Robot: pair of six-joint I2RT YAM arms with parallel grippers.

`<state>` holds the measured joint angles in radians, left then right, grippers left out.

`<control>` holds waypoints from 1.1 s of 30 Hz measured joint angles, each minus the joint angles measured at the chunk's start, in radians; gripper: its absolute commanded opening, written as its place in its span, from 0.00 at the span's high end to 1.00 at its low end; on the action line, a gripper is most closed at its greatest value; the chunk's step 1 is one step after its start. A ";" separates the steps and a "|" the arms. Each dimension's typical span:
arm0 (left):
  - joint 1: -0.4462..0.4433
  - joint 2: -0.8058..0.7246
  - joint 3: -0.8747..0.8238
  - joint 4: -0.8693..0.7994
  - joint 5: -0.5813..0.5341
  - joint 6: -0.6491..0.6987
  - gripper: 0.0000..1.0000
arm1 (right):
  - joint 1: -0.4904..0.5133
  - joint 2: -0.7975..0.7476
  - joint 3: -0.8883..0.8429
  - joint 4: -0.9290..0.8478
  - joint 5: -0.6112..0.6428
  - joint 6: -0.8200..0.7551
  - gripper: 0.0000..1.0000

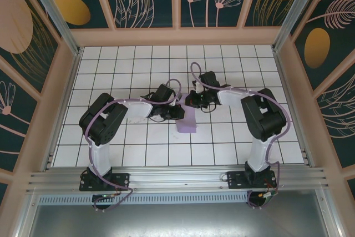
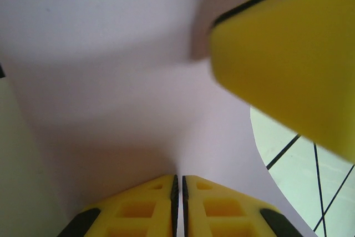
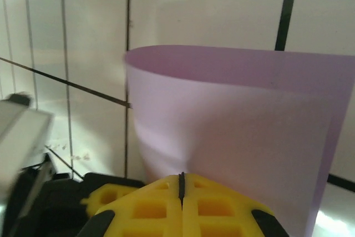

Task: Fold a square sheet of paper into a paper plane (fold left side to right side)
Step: Hold the square sheet of paper at the center of the table, then first fold the square sheet of paper in half at the center of the table.

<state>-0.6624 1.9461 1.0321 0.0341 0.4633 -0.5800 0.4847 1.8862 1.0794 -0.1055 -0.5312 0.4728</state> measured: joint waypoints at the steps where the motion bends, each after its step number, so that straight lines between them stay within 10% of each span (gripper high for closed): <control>1: 0.000 0.000 0.000 0.000 0.000 0.000 0.84 | 0.000 0.015 0.004 0.000 -0.001 0.000 0.96; 33: -0.108 -0.167 -0.229 0.063 -0.021 0.033 0.86 | 0.002 0.075 0.027 -0.031 0.006 0.005 0.98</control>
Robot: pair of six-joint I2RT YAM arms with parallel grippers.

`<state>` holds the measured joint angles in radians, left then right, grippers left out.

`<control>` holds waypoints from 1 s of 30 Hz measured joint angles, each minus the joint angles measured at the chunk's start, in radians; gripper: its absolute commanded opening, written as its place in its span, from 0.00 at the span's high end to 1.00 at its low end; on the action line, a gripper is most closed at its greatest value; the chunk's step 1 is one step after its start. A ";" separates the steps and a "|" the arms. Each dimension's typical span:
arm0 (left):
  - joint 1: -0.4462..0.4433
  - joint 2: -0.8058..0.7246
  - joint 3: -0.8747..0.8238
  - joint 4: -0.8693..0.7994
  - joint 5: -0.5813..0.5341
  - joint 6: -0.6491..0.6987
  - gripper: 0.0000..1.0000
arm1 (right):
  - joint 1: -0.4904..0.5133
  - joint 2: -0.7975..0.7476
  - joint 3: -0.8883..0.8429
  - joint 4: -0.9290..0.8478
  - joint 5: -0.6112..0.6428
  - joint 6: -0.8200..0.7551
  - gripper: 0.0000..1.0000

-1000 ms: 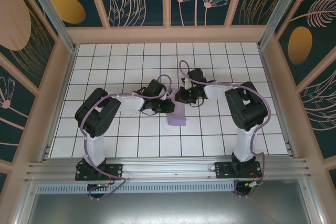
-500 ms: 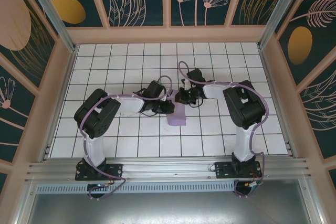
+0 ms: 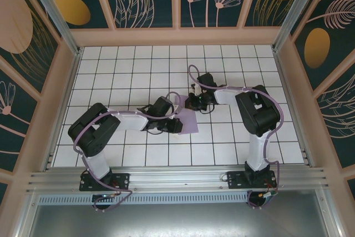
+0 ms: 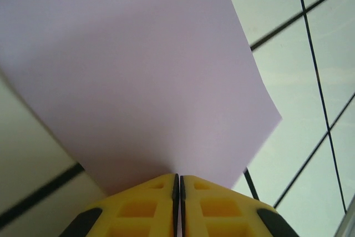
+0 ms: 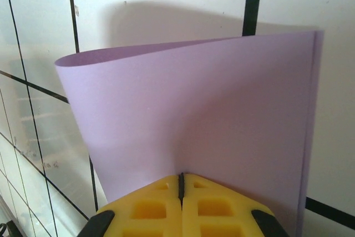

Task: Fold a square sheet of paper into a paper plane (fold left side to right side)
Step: First fold the square sheet of paper in half at the center of the table, then hold the square sheet of paper at the center of the table.

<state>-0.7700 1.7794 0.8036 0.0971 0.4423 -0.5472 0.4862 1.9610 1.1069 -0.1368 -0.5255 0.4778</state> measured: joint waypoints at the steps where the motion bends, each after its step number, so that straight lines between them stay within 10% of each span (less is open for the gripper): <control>1: -0.006 -0.002 -0.002 0.003 -0.001 -0.006 0.86 | 0.000 0.000 0.000 0.000 0.000 0.000 0.98; 16: -0.027 -0.111 -0.063 -0.076 0.021 -0.057 0.87 | 0.000 0.001 0.002 -0.002 -0.004 0.000 0.98; 30: 0.137 0.011 0.271 -0.150 0.021 0.015 0.87 | 0.000 -0.003 -0.010 0.015 -0.007 0.018 0.98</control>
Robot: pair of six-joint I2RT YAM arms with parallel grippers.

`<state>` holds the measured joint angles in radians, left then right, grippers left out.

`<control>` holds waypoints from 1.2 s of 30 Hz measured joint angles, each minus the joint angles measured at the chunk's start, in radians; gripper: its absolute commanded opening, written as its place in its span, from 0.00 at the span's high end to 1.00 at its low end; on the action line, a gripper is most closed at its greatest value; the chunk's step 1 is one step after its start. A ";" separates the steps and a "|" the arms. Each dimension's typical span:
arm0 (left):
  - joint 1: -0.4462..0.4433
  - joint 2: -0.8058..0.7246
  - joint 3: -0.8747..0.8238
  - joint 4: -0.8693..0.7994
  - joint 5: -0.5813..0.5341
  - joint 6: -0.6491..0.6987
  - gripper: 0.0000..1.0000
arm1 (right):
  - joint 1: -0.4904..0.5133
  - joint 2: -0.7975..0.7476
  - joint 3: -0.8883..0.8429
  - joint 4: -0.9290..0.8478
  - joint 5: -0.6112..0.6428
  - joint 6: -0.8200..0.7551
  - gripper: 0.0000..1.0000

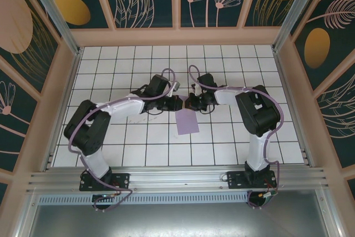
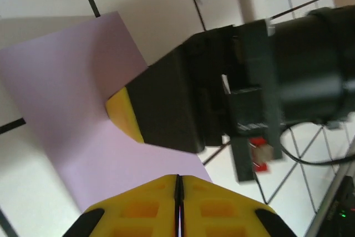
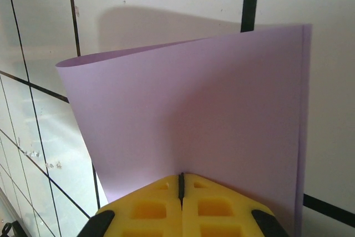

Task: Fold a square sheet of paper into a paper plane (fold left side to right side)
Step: Hold the square sheet of paper at the center of the table.

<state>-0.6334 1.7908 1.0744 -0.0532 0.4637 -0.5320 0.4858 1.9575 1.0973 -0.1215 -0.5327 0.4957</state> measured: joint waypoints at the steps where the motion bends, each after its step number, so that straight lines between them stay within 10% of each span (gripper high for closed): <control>1: -0.001 0.027 0.003 0.000 0.000 0.006 0.87 | 0.000 0.000 0.000 0.000 0.000 0.000 0.98; 24: 0.000 0.149 -0.048 0.067 0.005 0.004 0.89 | 0.002 -0.018 0.001 0.000 0.012 -0.001 0.89; 29: 0.000 0.146 -0.056 0.080 0.003 0.002 0.90 | 0.002 -0.147 -0.022 0.000 0.049 -0.012 0.79; 36: -0.001 0.145 -0.056 0.080 0.003 0.001 0.90 | 0.039 -0.414 -0.206 -0.009 0.056 0.012 0.90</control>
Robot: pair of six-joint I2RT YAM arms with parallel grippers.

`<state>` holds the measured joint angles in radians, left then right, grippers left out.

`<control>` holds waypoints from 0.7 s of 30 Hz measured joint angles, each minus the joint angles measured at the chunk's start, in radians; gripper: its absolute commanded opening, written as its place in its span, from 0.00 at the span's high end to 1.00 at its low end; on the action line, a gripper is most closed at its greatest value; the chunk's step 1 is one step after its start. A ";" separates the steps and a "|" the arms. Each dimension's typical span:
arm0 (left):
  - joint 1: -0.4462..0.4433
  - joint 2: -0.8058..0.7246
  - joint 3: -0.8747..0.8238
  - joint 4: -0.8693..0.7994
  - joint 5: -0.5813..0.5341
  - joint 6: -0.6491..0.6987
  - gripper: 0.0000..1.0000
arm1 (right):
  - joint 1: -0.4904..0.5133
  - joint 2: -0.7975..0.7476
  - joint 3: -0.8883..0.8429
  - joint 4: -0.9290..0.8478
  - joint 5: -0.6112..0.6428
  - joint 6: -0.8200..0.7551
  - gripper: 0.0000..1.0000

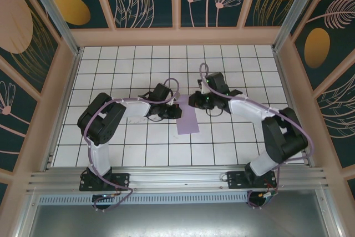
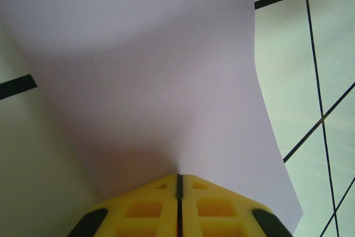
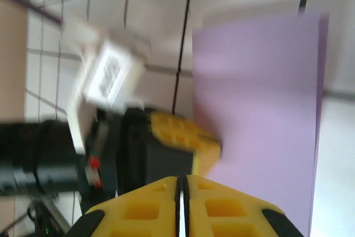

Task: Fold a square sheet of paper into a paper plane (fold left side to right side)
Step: Hold the square sheet of paper at the center of the table, then first fold the square sheet of paper in half at the center of the table.

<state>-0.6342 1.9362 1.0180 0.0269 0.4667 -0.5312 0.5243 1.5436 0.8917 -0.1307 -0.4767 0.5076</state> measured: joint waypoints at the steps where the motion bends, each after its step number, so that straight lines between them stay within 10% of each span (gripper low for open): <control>1: 0.000 0.000 0.000 0.000 0.000 0.000 0.90 | 0.014 -0.009 -0.034 -0.001 -0.003 0.006 0.90; 21: -0.002 -0.001 0.037 -0.051 -0.011 -0.012 0.83 | 0.064 0.113 -0.134 -0.054 0.005 0.029 0.92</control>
<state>-0.6361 1.9354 1.0546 -0.0246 0.4557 -0.5434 0.5888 1.6566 0.7578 -0.1848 -0.4717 0.5365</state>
